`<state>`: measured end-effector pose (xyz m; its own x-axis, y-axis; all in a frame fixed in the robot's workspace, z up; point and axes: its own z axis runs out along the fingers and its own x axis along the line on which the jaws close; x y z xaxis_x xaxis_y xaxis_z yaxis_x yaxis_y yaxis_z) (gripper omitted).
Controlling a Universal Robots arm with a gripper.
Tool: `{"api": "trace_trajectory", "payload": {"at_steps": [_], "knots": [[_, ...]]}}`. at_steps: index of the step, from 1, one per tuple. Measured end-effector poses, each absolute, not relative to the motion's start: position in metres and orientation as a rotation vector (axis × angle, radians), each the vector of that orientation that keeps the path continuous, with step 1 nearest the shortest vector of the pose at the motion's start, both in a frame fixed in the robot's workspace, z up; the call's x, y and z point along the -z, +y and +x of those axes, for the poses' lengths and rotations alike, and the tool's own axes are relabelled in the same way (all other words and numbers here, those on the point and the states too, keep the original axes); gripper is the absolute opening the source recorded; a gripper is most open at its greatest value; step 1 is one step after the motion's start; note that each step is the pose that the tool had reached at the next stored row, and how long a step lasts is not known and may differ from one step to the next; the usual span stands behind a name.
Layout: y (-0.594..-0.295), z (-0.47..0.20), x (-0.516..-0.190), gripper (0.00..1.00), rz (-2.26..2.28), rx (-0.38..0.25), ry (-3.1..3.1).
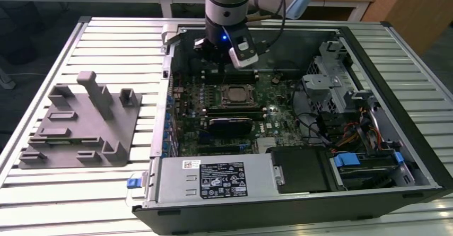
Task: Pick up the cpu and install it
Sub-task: 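Install the first cpu locking lever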
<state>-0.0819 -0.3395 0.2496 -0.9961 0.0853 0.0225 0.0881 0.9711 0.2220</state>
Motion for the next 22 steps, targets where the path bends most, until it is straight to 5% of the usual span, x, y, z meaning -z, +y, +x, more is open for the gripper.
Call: {"api": "trace_trajectory", "payload": {"at_steps": [22], "knots": [[-0.3395, -0.0750, -0.2417, 0.11, -0.284, 0.350, -3.152]]}}
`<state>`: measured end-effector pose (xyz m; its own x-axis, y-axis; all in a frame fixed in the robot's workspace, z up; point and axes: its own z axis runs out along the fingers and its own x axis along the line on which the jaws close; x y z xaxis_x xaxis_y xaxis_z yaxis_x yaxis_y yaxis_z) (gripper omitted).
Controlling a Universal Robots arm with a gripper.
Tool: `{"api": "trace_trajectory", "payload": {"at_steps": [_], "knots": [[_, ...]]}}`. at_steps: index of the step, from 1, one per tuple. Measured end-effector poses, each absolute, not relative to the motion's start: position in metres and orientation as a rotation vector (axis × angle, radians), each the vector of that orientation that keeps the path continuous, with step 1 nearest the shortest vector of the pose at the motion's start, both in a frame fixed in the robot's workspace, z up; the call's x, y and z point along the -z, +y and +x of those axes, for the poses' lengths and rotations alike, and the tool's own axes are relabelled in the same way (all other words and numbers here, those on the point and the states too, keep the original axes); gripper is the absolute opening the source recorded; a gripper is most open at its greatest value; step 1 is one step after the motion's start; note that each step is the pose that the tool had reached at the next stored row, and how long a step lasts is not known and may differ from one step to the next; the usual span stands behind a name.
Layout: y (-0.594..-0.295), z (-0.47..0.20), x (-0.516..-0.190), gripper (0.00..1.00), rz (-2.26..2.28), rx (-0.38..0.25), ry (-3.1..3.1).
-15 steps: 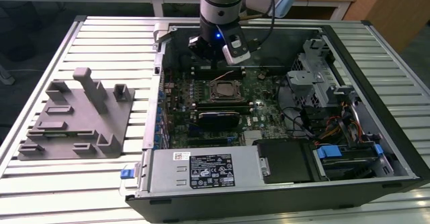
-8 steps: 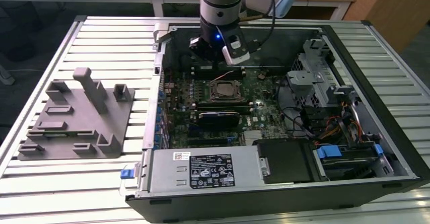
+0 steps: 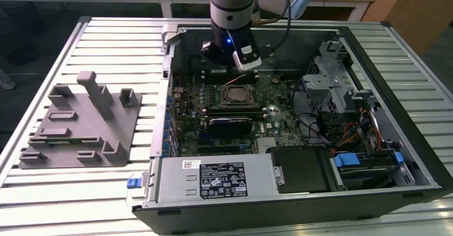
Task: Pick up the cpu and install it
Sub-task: 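Install the first cpu locking lever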
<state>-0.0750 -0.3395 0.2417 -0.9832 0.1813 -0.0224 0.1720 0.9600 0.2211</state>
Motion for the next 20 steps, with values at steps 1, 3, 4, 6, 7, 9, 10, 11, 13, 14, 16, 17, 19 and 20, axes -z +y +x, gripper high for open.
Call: {"api": "trace_trajectory", "payload": {"at_steps": [1, 3, 4, 6, 7, 9, 10, 11, 13, 14, 16, 17, 19, 20], "knots": [[-0.340, -0.075, -0.241, 0.11, 0.285, -0.340, 3.062], [-0.340, -0.075, -0.241, 0.11, 0.297, -0.340, 3.048], [-0.340, -0.075, -0.240, 0.11, 0.301, -0.340, 3.040], [-0.339, -0.075, -0.239, 0.11, 0.312, -0.341, 3.028], [-0.339, -0.075, -0.238, 0.11, 0.318, -0.340, 3.024], [-0.340, -0.074, -0.236, 0.11, 0.328, -0.340, 3.020], [-0.339, -0.074, -0.235, 0.11, 0.333, -0.340, 3.017], [-0.339, -0.074, -0.234, 0.11, 0.340, -0.339, 3.014], [-0.339, -0.073, -0.232, 0.11, 0.350, -0.339, 3.008], [-0.340, -0.073, -0.232, 0.11, 0.355, -0.339, 3.005], [-0.340, -0.072, -0.230, 0.11, 0.367, -0.338, 2.999], [-0.340, -0.072, -0.229, 0.11, 0.372, -0.338, 2.997], [-0.340, -0.072, -0.227, 0.11, 0.382, -0.339, 2.993], [-0.339, -0.072, -0.226, 0.11, 0.384, -0.339, 2.989]]}}
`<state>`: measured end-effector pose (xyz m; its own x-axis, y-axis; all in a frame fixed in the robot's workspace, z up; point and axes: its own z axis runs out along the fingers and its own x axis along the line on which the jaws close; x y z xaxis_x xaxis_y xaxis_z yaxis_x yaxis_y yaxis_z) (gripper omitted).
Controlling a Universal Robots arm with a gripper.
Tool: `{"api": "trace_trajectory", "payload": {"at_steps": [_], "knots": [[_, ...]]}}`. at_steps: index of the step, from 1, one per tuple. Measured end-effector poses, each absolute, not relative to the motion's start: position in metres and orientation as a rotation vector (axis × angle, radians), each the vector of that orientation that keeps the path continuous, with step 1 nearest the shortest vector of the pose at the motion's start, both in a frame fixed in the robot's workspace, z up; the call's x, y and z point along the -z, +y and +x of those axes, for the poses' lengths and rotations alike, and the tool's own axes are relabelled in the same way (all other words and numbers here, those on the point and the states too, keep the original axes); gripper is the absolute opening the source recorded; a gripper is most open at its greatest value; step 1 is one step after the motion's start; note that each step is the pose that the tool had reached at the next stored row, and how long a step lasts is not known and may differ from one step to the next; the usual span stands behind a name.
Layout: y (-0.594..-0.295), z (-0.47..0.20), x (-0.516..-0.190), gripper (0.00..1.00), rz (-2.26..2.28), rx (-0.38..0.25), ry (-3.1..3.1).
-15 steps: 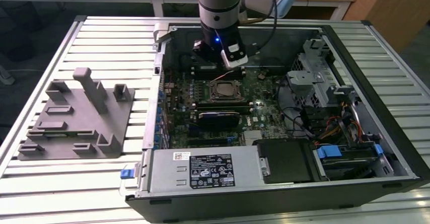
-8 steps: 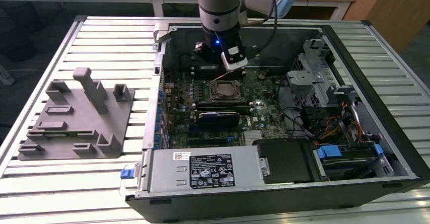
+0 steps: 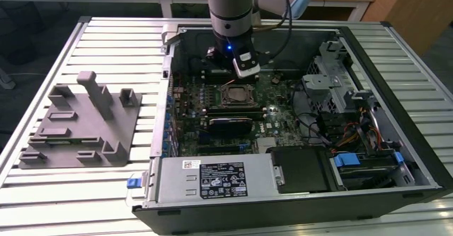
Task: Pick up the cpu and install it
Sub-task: 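Install the first cpu locking lever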
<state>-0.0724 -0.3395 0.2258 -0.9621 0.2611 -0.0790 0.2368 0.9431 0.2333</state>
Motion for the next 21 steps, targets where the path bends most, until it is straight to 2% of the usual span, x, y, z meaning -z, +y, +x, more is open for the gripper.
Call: {"api": "trace_trajectory", "payload": {"at_steps": [21], "knots": [[-0.3364, -0.0756, -0.2188, 0.11, 0.431, -0.335, 2.940]]}}
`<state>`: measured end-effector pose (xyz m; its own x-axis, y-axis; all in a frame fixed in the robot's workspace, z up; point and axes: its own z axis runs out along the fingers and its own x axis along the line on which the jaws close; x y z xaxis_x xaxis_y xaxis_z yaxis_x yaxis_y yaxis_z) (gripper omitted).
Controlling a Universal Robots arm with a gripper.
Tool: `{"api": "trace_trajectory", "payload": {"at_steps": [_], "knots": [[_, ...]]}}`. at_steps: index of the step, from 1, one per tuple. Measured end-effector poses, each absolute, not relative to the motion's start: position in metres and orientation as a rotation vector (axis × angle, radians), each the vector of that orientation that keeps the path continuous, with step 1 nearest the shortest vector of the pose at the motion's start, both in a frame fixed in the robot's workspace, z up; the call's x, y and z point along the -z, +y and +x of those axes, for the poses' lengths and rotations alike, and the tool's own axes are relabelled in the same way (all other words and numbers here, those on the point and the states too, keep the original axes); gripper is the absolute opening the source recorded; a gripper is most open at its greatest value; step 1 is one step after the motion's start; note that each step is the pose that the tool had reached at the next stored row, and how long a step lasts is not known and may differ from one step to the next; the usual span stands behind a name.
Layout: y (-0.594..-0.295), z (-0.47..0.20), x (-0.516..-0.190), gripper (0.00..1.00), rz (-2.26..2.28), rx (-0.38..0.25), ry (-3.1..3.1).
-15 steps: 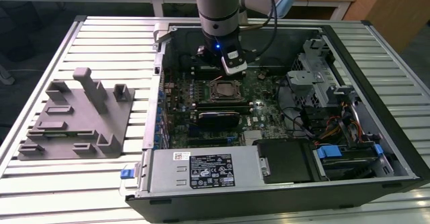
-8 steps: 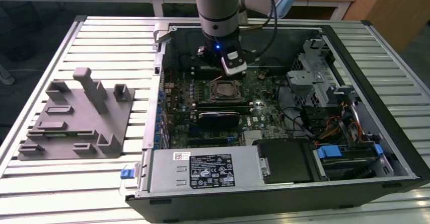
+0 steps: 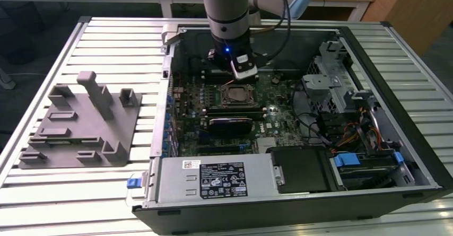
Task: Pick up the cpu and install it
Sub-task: 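Install the first cpu locking lever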
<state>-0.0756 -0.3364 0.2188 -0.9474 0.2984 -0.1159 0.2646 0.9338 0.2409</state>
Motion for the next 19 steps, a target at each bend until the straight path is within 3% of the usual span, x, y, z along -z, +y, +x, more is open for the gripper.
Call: {"api": "trace_trajectory", "payload": {"at_steps": [19], "knots": [[-0.322, -0.077, -0.205, 0.11, 0.565, -0.313, 2.908]]}}
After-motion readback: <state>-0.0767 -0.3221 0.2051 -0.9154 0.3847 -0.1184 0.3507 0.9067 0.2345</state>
